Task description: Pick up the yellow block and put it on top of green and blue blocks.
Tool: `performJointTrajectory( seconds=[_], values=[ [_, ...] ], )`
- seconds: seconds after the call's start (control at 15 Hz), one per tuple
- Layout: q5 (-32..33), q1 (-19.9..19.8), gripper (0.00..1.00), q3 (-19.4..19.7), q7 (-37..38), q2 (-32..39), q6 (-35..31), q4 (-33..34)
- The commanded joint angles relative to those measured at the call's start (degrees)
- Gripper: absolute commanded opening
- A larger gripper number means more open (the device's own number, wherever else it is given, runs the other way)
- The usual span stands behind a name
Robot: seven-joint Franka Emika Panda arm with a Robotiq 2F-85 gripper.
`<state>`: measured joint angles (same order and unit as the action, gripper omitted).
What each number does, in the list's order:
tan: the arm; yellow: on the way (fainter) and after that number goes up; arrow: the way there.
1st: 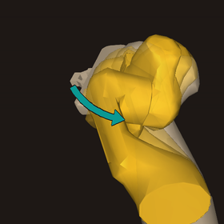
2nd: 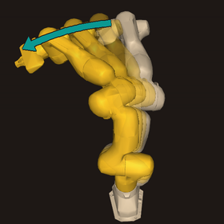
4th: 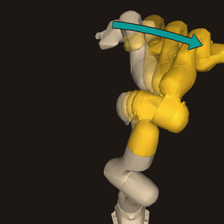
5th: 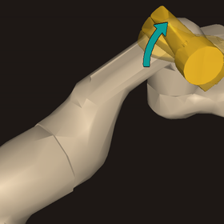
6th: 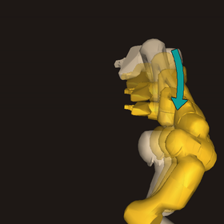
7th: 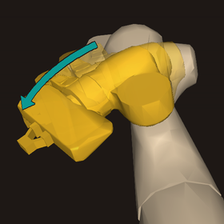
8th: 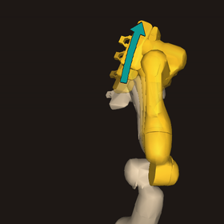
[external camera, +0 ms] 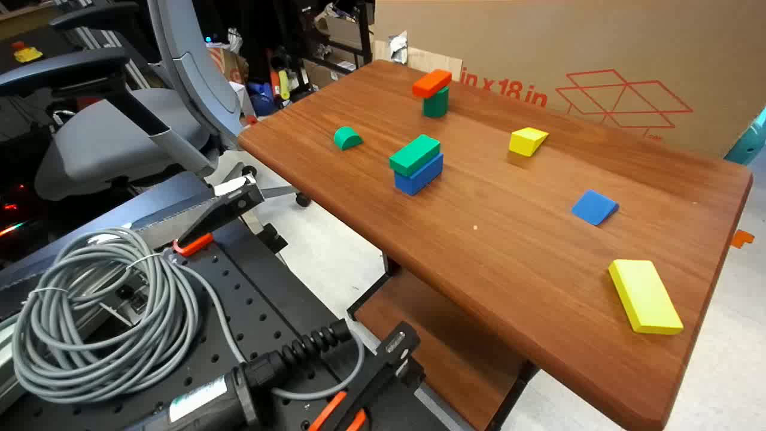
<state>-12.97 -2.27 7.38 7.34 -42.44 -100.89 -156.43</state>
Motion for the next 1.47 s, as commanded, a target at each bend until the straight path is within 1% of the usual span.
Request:
performJointTrajectory(
  seconds=[0.0,0.93,1.07,1.4],
  values=[
    [-0.78,-1.57,1.0,-1.39,-0.84,0.16,0.38,0.18],
    [-0.78,-1.57,1.0,-1.39,-0.84,0.16,0.37,0.18],
    [-1.17,-1.1,1.0,-2.3,-0.66,1.38,-1.71,-0.09],
    [-4.11,-0.32,1.0,-3.0,-0.21,8.32,-12.42,1.82]
  ],
)
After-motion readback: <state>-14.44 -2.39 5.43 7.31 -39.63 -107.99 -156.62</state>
